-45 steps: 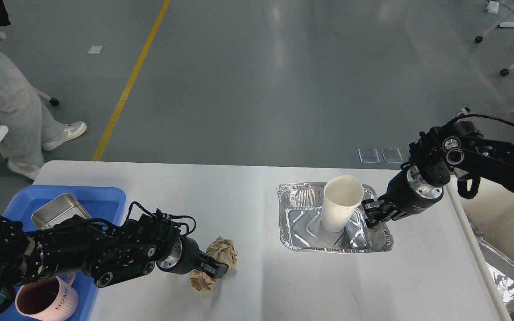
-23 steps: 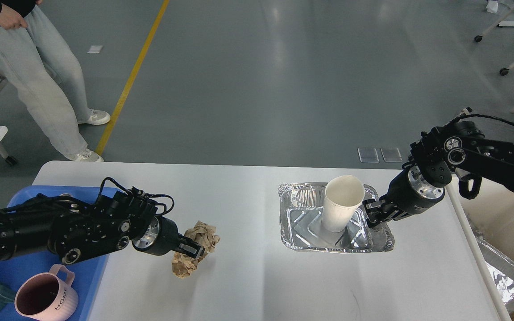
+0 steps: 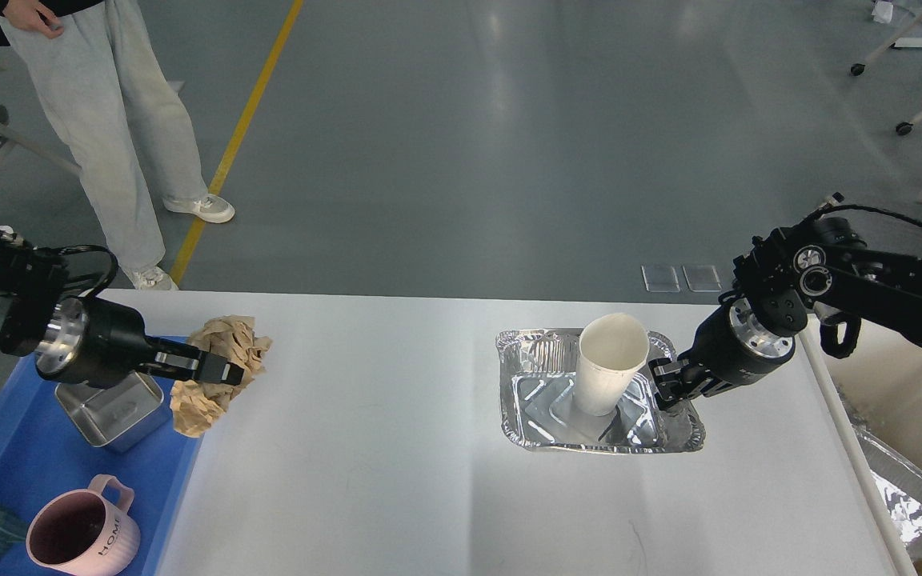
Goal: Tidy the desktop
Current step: 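Lift the paper bag up with the left gripper, then carry the paper bag over the foil tray and drop it in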
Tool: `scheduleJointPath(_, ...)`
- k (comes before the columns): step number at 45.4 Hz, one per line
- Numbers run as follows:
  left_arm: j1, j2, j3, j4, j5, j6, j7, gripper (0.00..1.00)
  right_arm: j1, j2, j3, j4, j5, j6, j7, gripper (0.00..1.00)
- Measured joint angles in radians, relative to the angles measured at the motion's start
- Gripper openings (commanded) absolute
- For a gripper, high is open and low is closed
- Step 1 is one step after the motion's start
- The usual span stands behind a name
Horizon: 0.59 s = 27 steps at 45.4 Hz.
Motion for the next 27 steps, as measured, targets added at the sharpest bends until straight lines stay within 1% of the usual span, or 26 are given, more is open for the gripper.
scheduleJointPath(4, -0.015, 0.059, -0.076, -0.028, -0.006, -0.065, -0.024, 0.00, 0.000, 0.002, 0.000, -0.003, 0.000, 0.000, 0.000, 0.00)
scheduleJointPath(7, -0.039, 0.080, -0.121, -0.036, -0.024, -0.116, -0.032, 0.00, 0.000, 0.002, 0.000, -0.005, 0.000, 0.000, 0.000, 0.00)
scheduleJointPath(11, -0.091, 0.086, -0.152, -0.038, -0.069, -0.172, -0.035, 0.00, 0.001, 0.003, 0.000, -0.006, 0.000, 0.000, 0.000, 0.00)
scheduleJointPath(15, -0.160, 0.075, -0.155, -0.037, -0.111, -0.200, -0.036, 0.00, 0.002, 0.005, 0.000, -0.006, 0.000, 0.000, 0.000, 0.00)
scheduleJointPath(19, -0.222, 0.039, -0.154, -0.029, -0.129, -0.212, -0.039, 0.00, 0.003, 0.007, 0.000, -0.006, 0.000, 0.000, 0.000, 0.00)
scheduleJointPath(23, -0.267, -0.033, -0.140, -0.005, -0.139, -0.220, -0.047, 0.00, 0.007, 0.007, 0.000, -0.006, 0.002, 0.008, 0.000, 0.00)
scheduleJointPath(27, -0.286, -0.119, -0.116, 0.030, -0.151, -0.221, -0.055, 0.00, 0.010, 0.007, 0.003, -0.006, 0.003, 0.016, 0.000, 0.00)
